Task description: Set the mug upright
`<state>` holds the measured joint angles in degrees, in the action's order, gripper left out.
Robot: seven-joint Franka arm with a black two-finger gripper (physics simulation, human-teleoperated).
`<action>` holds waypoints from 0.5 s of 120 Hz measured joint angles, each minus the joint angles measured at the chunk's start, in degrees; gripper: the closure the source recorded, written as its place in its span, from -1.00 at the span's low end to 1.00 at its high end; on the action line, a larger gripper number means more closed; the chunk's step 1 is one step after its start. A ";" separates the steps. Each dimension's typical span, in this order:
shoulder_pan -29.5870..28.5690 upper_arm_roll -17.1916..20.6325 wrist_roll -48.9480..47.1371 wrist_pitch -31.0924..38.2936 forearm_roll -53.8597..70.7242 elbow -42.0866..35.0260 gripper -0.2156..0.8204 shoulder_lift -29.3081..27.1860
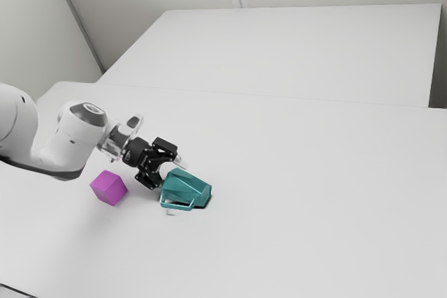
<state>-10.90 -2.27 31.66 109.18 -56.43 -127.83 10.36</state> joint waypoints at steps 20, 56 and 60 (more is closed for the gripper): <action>0.00 0.77 1.76 0.65 -0.72 -0.14 -0.12 -0.11; 0.02 1.90 3.00 1.58 -1.86 -0.16 0.73 -0.42; 0.01 1.91 3.08 1.63 -1.90 -0.16 0.75 -0.47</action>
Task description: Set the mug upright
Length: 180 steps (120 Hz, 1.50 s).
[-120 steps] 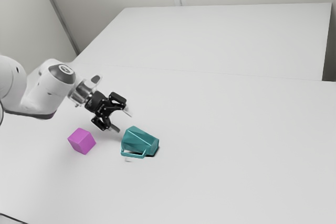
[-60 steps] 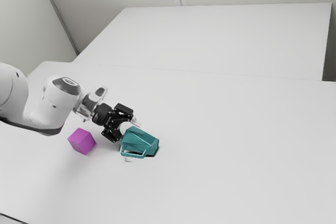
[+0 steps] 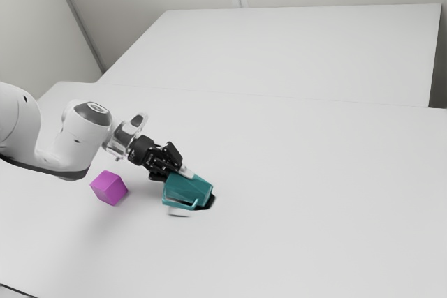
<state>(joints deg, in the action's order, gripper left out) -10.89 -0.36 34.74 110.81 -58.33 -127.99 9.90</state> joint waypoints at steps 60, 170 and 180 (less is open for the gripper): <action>0.37 7.26 -4.69 2.59 34.69 23.59 0.92 0.88; 2.53 8.36 -29.00 18.72 62.46 19.85 -0.15 6.14; 2.53 8.36 -30.03 18.46 61.94 20.00 -0.29 5.75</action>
<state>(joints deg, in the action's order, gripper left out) -8.36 8.00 4.71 129.27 3.61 -107.99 15.65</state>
